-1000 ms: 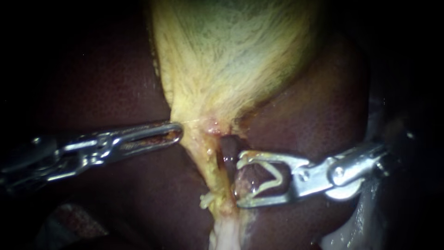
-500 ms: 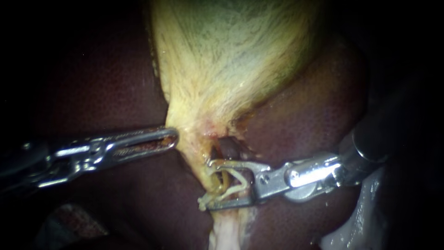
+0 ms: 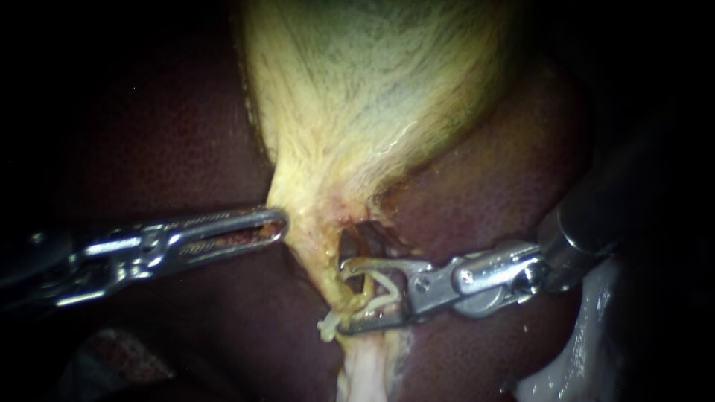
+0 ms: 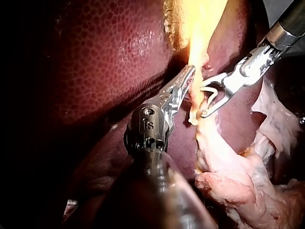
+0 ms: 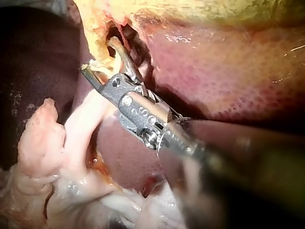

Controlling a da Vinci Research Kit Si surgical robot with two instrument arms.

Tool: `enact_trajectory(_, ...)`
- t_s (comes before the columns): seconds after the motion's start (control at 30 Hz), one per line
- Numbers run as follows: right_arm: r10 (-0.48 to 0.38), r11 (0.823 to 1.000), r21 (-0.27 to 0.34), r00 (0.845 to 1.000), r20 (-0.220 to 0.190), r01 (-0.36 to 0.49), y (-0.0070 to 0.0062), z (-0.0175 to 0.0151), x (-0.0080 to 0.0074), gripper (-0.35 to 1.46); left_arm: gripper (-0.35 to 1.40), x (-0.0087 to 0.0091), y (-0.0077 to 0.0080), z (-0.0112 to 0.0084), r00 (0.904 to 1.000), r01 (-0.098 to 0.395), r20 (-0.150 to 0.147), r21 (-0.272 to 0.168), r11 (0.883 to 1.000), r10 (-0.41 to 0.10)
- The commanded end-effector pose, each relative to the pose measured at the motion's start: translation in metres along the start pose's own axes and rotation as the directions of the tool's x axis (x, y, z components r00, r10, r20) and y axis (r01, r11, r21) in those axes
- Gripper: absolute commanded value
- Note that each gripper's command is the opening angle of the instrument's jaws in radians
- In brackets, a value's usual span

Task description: Clipping second clip left tube

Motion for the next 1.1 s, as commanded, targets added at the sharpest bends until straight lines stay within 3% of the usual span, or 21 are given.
enact_trajectory(0.03, -0.002, 1.0, 0.001, 1.0, 0.0, 0.002, -0.0002, 0.0004, 0.0001, 0.56, -0.35, 0.0001, -0.0001, 0.0001, 1.0, 0.001, 0.0, -0.002, 1.0, -0.001)
enact_trajectory(0.37, -0.006, 0.997, 0.073, 1.0, -0.006, 0.006, -0.0004, 0.0023, 0.0002, 0.48, -0.35, 0.0, -0.0006, 0.0006, 1.0, 0.002, 0.004, -0.004, 1.0, -0.002)
enact_trajectory(0.5, 0.004, 0.995, 0.096, 1.0, 0.003, -0.004, -0.0004, 0.0022, 0.0002, 0.35, -0.35, 0.0, -0.0007, 0.0006, 1.0, 0.002, 0.004, -0.004, 1.0, -0.002)
enact_trajectory(0.63, 0.004, 0.997, 0.078, 0.999, 0.048, -0.007, -0.0003, 0.0014, 0.0001, -0.35, -0.35, 0.0, -0.0007, 0.0007, 1.0, 0.002, 0.005, -0.005, 1.0, -0.002)
enact_trajectory(0.73, 0.013, 0.997, 0.08, 0.996, 0.089, -0.02, 0.0003, 0.0007, 0.0003, -0.35, -0.35, 0.0, -0.0007, 0.0008, 1.0, 0.002, 0.005, -0.005, 1.0, -0.002)
enact_trajectory(1.1, 0.039, 0.996, 0.079, 0.995, 0.091, -0.046, 0.0003, 0.0008, -0.0001, -0.35, -0.35, 0.0, -0.0005, 0.0011, 1.0, 0.002, 0.005, -0.005, 1.0, -0.002)
